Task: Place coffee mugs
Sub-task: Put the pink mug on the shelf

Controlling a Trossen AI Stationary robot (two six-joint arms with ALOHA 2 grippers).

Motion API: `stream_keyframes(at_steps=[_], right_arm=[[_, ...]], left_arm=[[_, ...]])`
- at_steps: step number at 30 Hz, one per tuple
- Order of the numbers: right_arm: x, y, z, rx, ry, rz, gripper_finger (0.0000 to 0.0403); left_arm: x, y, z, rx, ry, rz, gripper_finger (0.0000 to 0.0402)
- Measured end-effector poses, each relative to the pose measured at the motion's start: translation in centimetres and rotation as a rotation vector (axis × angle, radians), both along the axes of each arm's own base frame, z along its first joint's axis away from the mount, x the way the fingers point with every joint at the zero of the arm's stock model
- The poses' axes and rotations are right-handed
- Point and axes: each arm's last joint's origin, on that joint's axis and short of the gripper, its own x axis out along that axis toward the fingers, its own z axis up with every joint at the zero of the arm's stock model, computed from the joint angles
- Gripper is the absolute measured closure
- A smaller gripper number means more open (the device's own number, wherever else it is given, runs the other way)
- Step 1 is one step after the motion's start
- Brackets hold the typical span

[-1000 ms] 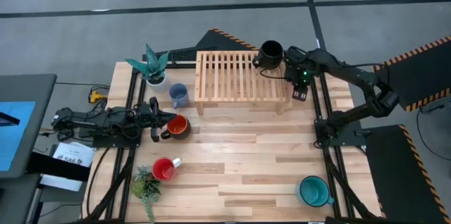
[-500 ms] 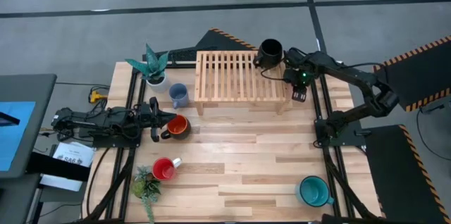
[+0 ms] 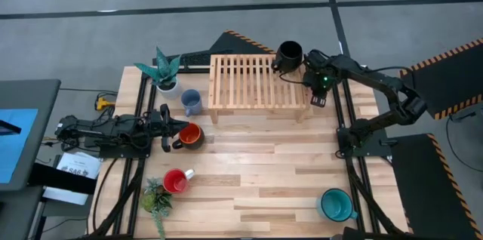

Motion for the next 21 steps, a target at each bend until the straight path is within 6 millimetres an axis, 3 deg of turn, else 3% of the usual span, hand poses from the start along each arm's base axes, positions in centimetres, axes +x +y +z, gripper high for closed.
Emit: stream_keyframes(at_steps=[7, 15, 21], right_arm=[[-0.05, 0.08, -0.02, 0.010, 0.005, 0.004, 0.0304], [-0.07, 0.13, 0.02, 0.019, 0.002, 0.012, 0.0382], [-0.05, 0.15, 0.03, 0.024, -0.003, 0.017, 0.0383]], left_arm=[[0.00, 0.00, -0.01, 0.000, 0.000, 0.000, 0.0401], [0.00, 0.00, -0.01, 0.000, 0.000, 0.000, 0.0401], [0.00, 0.00, -0.01, 0.000, 0.000, 0.000, 0.0401]])
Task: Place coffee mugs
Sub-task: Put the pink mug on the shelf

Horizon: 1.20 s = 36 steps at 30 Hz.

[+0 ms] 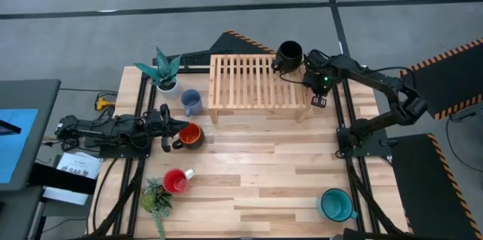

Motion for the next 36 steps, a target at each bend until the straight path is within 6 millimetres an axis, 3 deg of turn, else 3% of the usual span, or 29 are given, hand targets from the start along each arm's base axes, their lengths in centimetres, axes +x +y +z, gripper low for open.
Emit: stream_keyframes(at_steps=[6, 19, 36], right_arm=[[-0.4, 0.5, 0.8, 0.030, 0.010, 0.000, 0.0383], [-1.2, 2.7, 6.4, 0.045, 0.011, -0.015, 0.0383], [-1.2, 7.4, 17.1, -0.125, -0.173, 0.045, 0.0383]], left_arm=[[0.0, 0.0, 0.0, 0.000, 0.001, 0.000, 0.0401], [0.0, 0.0, 0.0, 0.000, 0.000, 0.000, 0.0401], [0.0, 0.0, 0.0, 0.000, 0.000, 0.000, 0.0401]])
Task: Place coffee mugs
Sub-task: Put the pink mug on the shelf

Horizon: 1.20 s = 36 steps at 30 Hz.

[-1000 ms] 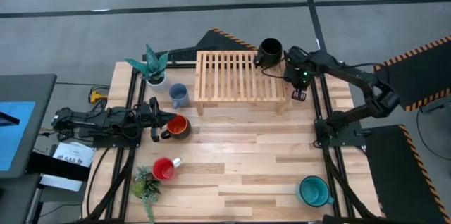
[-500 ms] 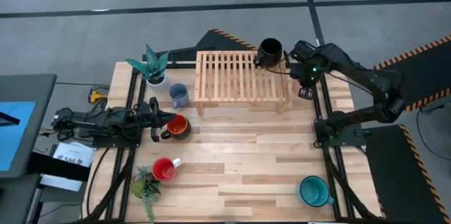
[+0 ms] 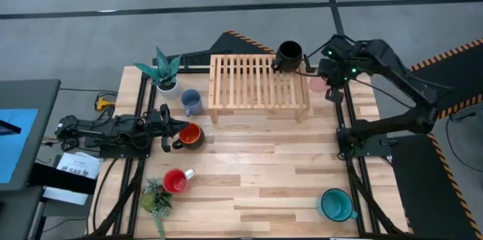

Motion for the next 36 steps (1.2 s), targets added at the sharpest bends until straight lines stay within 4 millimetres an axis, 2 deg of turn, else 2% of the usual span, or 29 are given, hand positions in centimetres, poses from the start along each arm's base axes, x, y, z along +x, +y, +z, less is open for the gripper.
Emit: stream_keyframes(at_steps=[4, 8, 15, 20, 33, 36], right_arm=[[0.0, 1.1, 2.1, -0.054, -0.061, 0.015, 0.0383], [0.4, 2.0, 2.9, -0.063, -0.102, 0.046, 0.0383], [3.8, 3.5, 2.0, -0.030, -0.085, 0.169, 0.0383], [6.0, 3.6, 1.0, -0.027, -0.044, 0.205, 0.0383], [8.9, 1.9, -1.1, -0.068, 0.078, 0.180, 0.0382], [9.2, 1.7, -1.2, -0.075, 0.077, 0.192, 0.0366]], left_arm=[[0.0, 0.0, 0.0, 0.000, 0.000, 0.000, 0.0401], [0.0, 0.0, 0.0, 0.000, 0.000, 0.000, 0.0401], [0.0, 0.0, 0.0, 0.000, 0.000, 0.000, 0.0402], [0.0, 0.0, 0.0, 0.000, -0.001, 0.000, 0.0401], [0.0, 0.0, 0.0, 0.000, -0.001, 0.000, 0.0401], [0.0, 0.0, 0.0, 0.000, 0.000, 0.000, 0.0401]])
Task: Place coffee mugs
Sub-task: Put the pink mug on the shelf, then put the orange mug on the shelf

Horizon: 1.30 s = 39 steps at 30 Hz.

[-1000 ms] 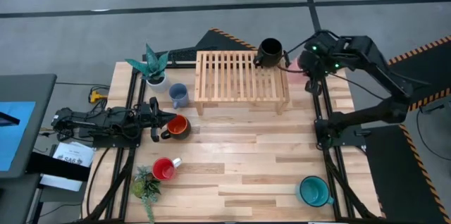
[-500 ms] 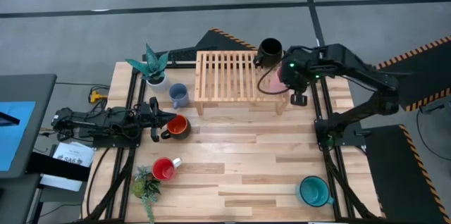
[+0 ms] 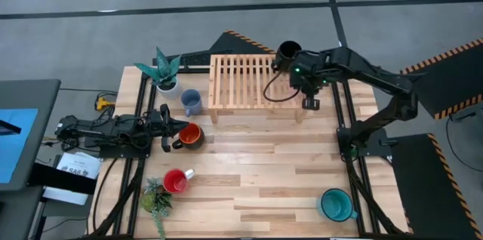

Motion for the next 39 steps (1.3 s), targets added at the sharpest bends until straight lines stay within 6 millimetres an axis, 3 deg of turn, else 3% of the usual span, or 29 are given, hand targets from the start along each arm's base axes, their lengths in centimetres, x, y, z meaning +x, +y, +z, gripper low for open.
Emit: stream_keyframes(at_steps=[5, 19, 25, 33, 39], right_arm=[[0.5, 0.0, 0.0, -0.017, -0.040, 0.007, 0.0347], [0.5, 0.1, 0.1, -0.006, -0.066, -0.028, 0.0338], [0.5, 0.0, 0.3, -0.007, -0.079, -0.050, 0.0301], [-0.3, 0.3, 3.5, -0.031, -0.175, -0.072, 0.0219], [-3.3, 1.3, 5.8, -0.011, -0.235, -0.159, 0.0197]], left_arm=[[0.0, 0.0, 0.0, 0.000, 0.000, 0.000, 0.0401], [0.0, 0.0, 0.0, 0.000, 0.000, 0.000, 0.0401], [0.0, 0.0, 0.0, 0.000, 0.000, 0.000, 0.0401], [0.0, 0.0, 0.0, 0.000, 0.000, 0.000, 0.0401], [0.0, 0.0, 0.0, 0.000, 0.000, -0.001, 0.0402]])
